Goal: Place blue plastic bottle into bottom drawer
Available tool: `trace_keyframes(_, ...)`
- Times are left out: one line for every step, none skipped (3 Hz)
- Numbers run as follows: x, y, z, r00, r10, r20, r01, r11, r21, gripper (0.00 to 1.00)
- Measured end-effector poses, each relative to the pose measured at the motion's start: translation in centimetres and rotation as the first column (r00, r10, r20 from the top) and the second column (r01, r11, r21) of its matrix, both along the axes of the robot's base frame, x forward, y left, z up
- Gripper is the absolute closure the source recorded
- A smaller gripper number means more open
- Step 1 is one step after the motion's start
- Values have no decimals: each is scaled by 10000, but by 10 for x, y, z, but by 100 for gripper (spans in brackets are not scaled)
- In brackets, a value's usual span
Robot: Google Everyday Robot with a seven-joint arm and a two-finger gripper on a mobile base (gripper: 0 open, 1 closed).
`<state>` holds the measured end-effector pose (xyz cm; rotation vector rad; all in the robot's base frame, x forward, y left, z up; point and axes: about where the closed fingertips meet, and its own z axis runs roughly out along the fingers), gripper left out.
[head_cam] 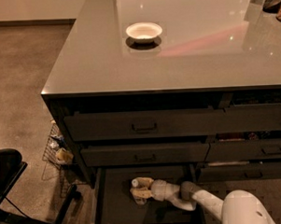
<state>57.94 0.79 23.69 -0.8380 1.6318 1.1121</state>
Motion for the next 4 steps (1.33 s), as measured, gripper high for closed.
trace_keyframes(0,0,5,10000,0,0,0,10000,0,82)
trace_keyframes(0,1,5,10000,14,-2,-14,10000,9,51)
trace_keyframes(0,2,5,10000,20,-3,-20,10000,12,27)
trace_keyframes(0,2,6,10000,20,-3,-20,10000,13,0)
